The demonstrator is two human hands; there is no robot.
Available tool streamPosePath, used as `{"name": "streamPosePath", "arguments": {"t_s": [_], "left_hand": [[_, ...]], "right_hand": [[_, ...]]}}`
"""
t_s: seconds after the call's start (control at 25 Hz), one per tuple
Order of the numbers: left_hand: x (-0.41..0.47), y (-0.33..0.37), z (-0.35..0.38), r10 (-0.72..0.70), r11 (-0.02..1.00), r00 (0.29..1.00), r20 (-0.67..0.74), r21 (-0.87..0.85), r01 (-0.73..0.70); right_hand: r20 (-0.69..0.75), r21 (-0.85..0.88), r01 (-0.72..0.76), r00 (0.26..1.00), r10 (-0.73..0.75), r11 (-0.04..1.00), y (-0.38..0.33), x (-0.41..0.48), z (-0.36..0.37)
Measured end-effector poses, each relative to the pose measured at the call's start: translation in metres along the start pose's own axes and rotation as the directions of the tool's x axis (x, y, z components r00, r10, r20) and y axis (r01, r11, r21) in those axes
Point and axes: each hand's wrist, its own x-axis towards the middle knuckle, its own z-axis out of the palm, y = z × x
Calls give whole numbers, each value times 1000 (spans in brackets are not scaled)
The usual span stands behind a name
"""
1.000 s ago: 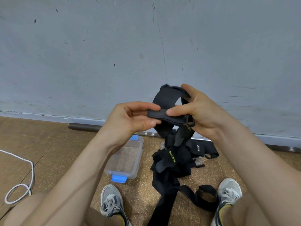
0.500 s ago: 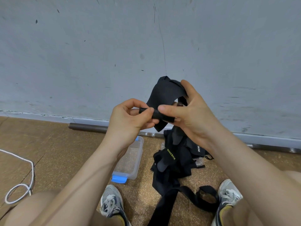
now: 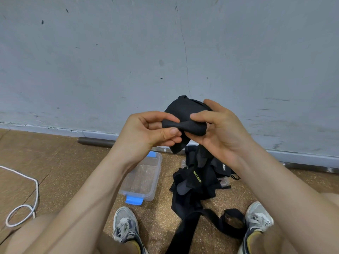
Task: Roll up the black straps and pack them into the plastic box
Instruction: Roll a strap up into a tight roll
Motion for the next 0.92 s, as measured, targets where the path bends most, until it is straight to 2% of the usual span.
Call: {"name": "streamPosePath", "arguments": {"t_s": [0.2,0.36,0.44,0.56,0.72,0.8,0.92], "left_hand": [[4,-8,-7,0,1000,999,43,-19,1],[5,-11,-12,109,986,986,127,-143,-90],[4,-9,-12,133,984,971,199,-146,-105],[4,-6,-12,139,990,958,253,-33,-135],[3,-4,-12,83,990,971,225,93,-106],[3,-6,-7,45,997,987,154,60,-55],[2,-8,6,23,999,999,-30,-41,-24]], "right_hand": [[20,-70,56,998,-55,996,3,-2,2],[126,150,-137,985,119,979,6,-6,6],[171,144,-173,974,147,974,15,-9,9],[91,114,-81,993,71,990,19,-8,11],[-44,-22,76,996,-77,997,9,0,4],[-50,-176,214,973,-226,961,10,0,5],[-2,-400,373,913,-408,837,13,-2,9]]}}
